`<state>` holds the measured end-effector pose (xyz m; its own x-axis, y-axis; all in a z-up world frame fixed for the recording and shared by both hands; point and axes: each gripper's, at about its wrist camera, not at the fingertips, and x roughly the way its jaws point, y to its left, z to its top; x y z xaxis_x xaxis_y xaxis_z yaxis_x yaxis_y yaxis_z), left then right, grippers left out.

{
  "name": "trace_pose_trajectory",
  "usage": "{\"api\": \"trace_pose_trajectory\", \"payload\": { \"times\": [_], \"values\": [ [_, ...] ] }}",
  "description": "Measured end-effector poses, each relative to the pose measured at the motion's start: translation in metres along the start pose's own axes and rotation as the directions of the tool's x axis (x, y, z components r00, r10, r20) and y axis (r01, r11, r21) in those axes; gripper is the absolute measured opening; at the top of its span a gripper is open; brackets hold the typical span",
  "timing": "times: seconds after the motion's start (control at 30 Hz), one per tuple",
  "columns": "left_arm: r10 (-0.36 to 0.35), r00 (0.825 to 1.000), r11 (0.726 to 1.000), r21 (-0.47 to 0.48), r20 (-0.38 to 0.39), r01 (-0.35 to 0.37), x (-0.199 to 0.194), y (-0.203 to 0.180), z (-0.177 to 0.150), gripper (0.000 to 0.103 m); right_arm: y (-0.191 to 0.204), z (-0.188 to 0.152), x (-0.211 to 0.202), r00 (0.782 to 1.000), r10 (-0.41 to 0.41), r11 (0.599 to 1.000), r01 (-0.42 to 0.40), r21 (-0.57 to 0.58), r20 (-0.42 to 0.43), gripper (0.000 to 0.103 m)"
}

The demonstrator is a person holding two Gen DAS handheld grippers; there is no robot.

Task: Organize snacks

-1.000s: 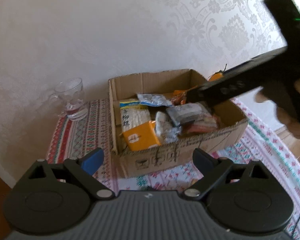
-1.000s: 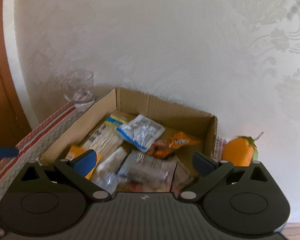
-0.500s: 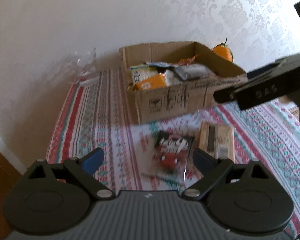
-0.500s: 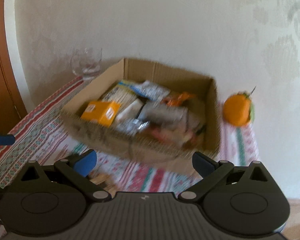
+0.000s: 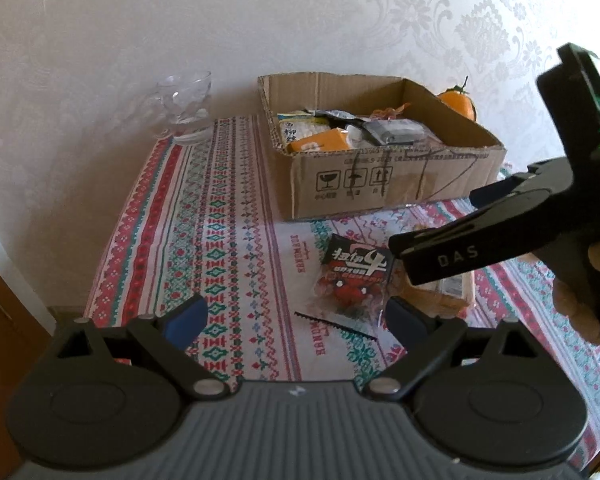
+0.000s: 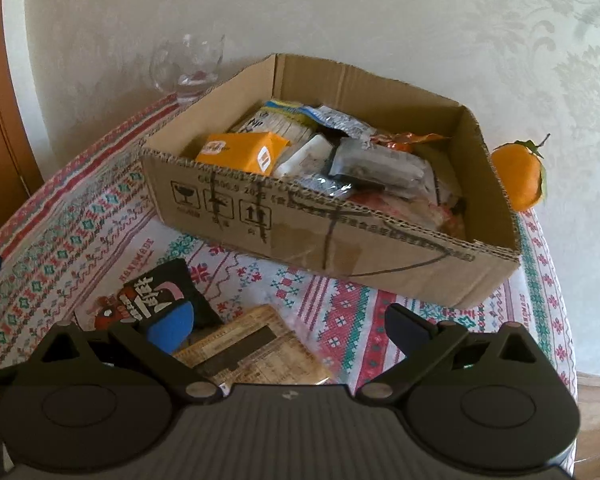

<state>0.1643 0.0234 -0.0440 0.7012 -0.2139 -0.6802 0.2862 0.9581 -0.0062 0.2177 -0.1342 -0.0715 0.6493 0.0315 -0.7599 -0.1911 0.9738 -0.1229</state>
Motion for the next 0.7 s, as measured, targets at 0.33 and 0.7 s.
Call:
{"api": "trace_pose_trajectory", "payload": {
  "times": [0.33, 0.7],
  "values": [
    [-0.033, 0.999, 0.999, 0.012, -0.014, 0.033, 0.006, -0.007, -0.001, 0.096, -0.011, -0.011, -0.009, 0.999, -0.005, 1.0, 0.005, -0.017, -0.046, 0.103],
    [-0.01, 1.0, 0.995, 0.104, -0.023, 0.012, 0.03, -0.023, 0.005, 0.096, -0.028, -0.043, -0.02, 0.997, 0.039, 0.999, -0.038, 0.008, -0.072, 0.103]
  ]
}}
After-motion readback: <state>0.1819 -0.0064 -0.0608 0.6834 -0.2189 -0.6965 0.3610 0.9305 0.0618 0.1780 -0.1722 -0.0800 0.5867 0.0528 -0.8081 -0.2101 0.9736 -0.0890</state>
